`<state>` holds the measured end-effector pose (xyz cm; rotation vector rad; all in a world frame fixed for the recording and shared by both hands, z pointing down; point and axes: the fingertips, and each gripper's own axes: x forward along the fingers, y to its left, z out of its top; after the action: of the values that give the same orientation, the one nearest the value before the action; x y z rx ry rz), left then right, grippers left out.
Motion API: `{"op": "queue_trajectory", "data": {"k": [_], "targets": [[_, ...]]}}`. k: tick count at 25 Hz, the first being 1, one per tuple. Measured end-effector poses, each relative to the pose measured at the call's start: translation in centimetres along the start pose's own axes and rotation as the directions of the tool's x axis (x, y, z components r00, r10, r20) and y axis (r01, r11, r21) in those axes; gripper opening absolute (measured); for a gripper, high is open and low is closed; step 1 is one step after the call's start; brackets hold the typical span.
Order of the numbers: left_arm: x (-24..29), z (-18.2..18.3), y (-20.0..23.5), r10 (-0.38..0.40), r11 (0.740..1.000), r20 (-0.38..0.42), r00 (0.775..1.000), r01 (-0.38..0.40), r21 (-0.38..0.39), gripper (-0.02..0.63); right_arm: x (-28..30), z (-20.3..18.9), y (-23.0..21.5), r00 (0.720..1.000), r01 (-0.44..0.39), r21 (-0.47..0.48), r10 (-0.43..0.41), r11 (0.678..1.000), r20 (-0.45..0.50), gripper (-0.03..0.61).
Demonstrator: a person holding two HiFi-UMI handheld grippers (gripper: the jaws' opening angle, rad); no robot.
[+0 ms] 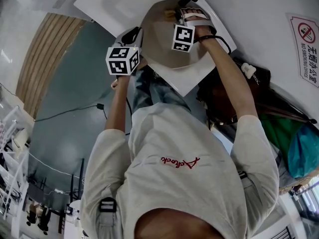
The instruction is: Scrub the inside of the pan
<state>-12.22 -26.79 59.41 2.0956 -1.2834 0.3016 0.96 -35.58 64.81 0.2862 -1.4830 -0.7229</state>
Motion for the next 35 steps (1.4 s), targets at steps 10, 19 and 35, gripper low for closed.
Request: {"op": "queue_trajectory", "data": {"k": [10, 19, 35], "targets": [[0.0, -0.1, 0.1, 0.008, 1.0, 0.006, 1.0, -0.008, -0.009, 0.041, -1.1, 0.1, 2.6, 0.999, -0.033, -0.03, 0.033, 0.999, 0.002, 0.067], [0.1, -0.1, 0.2, 0.013, 1.0, 0.012, 1.0, -0.012, -0.008, 0.041, -2.8, 0.1, 6.3, 0.997, -0.077, -0.035, 0.078, 0.996, 0.017, 0.067], [-0.2, 0.1, -0.3, 0.013, 1.0, 0.026, 1.0, -0.013, -0.002, 0.041, -5.9, 0.4, 13.6, 0.972, -0.233, -0.143, 0.237, 0.962, 0.012, 0.067]]}}
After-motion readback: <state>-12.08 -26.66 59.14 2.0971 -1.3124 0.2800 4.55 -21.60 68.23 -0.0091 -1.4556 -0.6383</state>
